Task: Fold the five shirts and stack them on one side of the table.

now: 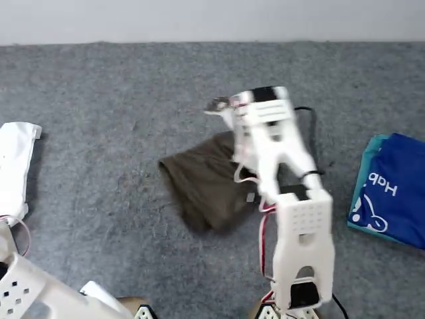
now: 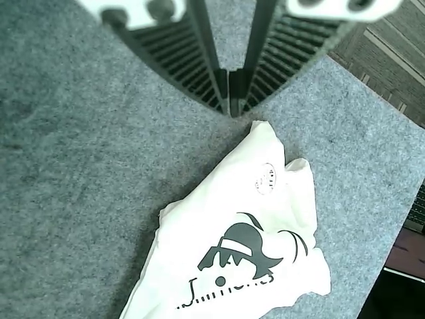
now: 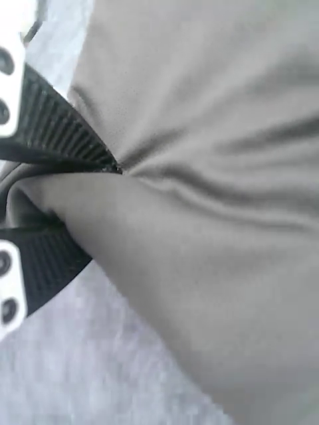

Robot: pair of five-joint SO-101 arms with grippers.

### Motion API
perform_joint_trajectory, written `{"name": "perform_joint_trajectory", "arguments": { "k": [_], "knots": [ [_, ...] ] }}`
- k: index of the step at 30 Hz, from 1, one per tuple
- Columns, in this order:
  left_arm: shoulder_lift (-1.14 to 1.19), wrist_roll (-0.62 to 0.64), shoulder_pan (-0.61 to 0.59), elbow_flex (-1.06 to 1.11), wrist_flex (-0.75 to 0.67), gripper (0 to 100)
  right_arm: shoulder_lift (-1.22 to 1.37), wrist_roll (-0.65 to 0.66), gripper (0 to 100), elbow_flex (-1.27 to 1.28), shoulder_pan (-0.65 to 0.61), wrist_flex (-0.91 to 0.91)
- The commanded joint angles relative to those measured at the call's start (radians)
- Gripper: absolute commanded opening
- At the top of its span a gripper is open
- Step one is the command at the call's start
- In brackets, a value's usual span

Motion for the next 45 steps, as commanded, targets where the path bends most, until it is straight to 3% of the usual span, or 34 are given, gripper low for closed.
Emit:
{"name": "perform_joint_trajectory", "arguments": {
  "k": [1,4,8,14,18,21,25,37,45],
  "knots": [
    [-0.008,0.003,0.006,-0.027,0.017,2,-0.073,0.483,0.9,-0.005,0.11,0.033],
    [-0.008,0.002,0.005,-0.027,0.017,2,-0.073,0.707,0.9,-0.005,0.14,-0.03],
    [-0.008,0.002,0.006,-0.027,0.017,2,-0.064,0.896,0.9,0.0,0.142,-0.278],
    [-0.008,0.0,-0.002,-0.028,0.017,2,-0.042,0.89,0.9,0.0,0.111,-0.489],
    [-0.008,0.0,-0.002,-0.028,0.017,2,-0.084,0.709,5.9,-0.026,0.099,-0.427],
    [-0.008,0.0,-0.002,-0.028,0.017,2,-0.153,0.483,18.2,-0.032,0.082,-0.358],
    [-0.008,0.0,0.002,-0.028,0.017,2,-0.248,0.203,26.7,-0.032,0.054,-0.283],
    [-0.008,-0.002,0.003,-0.028,0.011,2,-0.371,-0.358,27.4,-0.018,0.05,0.042],
    [-0.008,-0.097,0.0,-0.028,0.011,2,-0.455,-0.499,27.4,0.216,0.148,0.041]
  ]
}}
